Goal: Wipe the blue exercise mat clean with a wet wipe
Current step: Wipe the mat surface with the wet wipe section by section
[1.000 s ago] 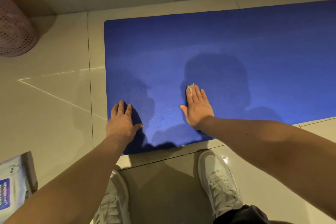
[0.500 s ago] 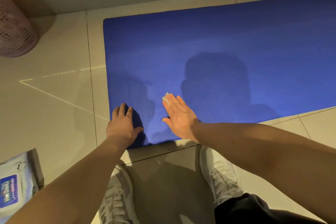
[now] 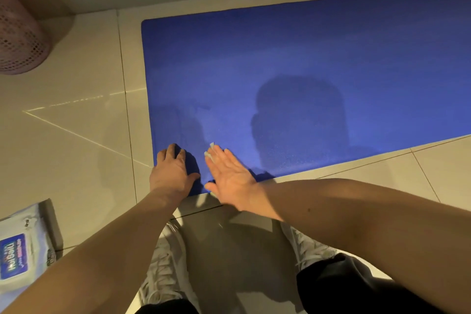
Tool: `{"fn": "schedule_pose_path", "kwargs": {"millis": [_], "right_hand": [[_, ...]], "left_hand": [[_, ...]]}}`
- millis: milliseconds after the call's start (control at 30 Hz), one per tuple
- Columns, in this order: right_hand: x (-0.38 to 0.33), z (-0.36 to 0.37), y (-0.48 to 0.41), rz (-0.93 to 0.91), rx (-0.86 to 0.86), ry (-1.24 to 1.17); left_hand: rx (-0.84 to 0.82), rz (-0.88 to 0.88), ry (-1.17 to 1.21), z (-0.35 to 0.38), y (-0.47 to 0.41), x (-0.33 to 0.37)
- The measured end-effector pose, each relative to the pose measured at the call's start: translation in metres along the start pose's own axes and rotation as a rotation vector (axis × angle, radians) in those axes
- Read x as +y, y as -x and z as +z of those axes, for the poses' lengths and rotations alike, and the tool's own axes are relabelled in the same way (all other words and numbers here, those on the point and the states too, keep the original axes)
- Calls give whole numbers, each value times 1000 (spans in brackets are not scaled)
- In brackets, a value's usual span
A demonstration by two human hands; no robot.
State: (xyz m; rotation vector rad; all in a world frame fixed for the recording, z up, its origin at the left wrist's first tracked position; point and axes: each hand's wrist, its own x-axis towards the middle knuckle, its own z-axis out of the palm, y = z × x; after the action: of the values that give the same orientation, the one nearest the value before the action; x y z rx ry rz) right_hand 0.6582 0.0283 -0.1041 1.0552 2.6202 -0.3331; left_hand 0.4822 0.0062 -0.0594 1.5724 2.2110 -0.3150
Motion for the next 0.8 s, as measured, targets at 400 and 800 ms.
{"fn": "schedule_pose_path", "kwargs": {"millis": [400, 800], "right_hand": [[94, -10, 34, 447, -118, -30], [-6, -2, 6, 188, -55, 20]], "left_hand": [[-92, -46, -41, -3, 4, 10], [-70, -29, -117, 1, 2, 7]]}}
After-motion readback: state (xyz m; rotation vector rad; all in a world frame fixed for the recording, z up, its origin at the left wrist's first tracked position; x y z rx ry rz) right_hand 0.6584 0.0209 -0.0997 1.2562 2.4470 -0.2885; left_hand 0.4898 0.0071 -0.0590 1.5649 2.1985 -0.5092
